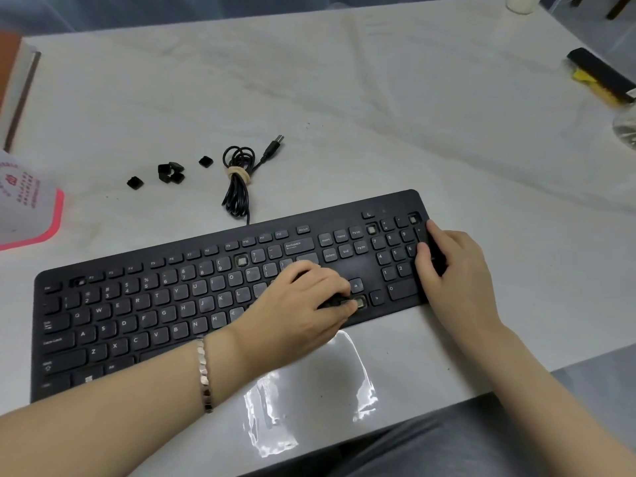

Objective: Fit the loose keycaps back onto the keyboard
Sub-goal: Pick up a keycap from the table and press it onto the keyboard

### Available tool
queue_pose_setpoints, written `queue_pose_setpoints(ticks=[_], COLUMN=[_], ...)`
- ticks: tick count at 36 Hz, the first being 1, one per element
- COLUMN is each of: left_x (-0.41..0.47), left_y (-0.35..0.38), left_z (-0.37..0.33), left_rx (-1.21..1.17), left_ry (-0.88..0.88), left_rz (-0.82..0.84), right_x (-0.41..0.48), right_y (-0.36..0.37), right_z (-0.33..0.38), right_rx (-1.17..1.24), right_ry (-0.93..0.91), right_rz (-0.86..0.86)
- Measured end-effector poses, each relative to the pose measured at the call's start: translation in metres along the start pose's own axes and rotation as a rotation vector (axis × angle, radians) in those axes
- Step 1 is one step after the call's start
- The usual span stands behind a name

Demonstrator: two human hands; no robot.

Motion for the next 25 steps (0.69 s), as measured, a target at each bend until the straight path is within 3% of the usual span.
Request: queue_pose_setpoints(ticks=[5,8,14,19,25], left_x=[-0.001,0.000,-0.006,-0.006,-0.028], left_y=[-0.002,-0.003,-0.002,-0.006,-0.016], left_z=[0.000,-0.006,-0.001,0.004,0.014], left_rx=[-0.018,-0.064,-0.354,-0.457,-0.406], left_ry=[-0.060,-0.167,-0.340,-0.428,-0.494], left_rz=[0.006,0.013,0.021,-0.022,-0.017], right_x=[-0.004,-0.013,-0.029,-0.028,-0.028], right_y=[-0.007,-0.014,0.000,0.014,0.013], right_z=[0.006,0.021,0.052,0.059,0.063], right_rx=[0.031,0.070,0.119,0.065,-0.006], right_ry=[0.030,-0.051,-0.268,-0.291,-0.303], right_rz=[-0.030,-0.060,0.372,0.471,0.482])
Point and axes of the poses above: each hand's wrist, its own x-axis towards the middle knuckle, its own y-axis out of the palm, z = x × y, the point moved 2 cm from there along x, towards the middle knuckle, and after that the axes turned 13 degrees about z, right-handed, at the moved point
